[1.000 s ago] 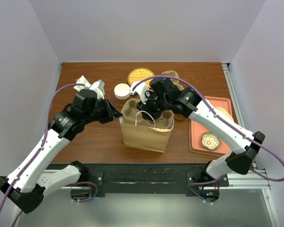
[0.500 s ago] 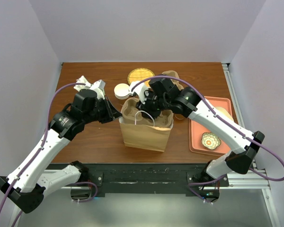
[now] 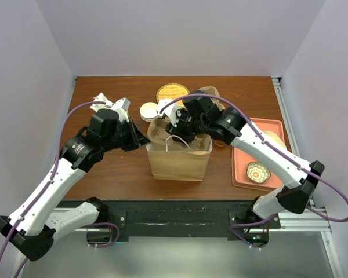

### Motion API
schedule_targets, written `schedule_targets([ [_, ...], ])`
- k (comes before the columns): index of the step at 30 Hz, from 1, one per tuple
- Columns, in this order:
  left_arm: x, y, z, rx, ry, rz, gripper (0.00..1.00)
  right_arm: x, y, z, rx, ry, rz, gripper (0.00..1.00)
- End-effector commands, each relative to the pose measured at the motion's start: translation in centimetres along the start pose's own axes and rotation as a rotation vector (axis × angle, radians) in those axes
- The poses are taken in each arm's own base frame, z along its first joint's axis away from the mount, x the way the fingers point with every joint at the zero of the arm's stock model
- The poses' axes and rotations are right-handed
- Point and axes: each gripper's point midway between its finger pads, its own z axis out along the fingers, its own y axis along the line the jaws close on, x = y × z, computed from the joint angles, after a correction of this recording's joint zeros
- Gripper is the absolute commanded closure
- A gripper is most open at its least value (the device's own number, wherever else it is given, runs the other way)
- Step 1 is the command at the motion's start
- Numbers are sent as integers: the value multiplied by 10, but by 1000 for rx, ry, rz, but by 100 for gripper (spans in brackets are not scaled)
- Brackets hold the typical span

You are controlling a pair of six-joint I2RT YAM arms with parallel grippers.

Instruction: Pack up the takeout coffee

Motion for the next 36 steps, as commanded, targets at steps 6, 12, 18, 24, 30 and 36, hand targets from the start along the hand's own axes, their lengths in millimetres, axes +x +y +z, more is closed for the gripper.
schedule_targets([
  [6, -14, -13, -7, 32, -42, 10, 100, 18, 30, -14, -132, 10, -17, 85],
  [12, -12, -12, -5, 31, -35, 9, 100, 27, 31, -12, -129, 46, -5, 84],
  [18, -13, -15, -7, 47, -39, 12, 100, 37, 28, -9, -102, 83, -5, 85],
  [24, -16, -25, -9, 97, -48, 24, 100, 53, 35, 2, -109, 149, 1, 85],
  [30, -10, -23, -7, 97, -30, 19, 100, 53, 34, 4, -94, 152, -11, 85],
  [36, -11, -21, -8, 92, -36, 16, 100, 57, 36, 5, -101, 159, -12, 85],
])
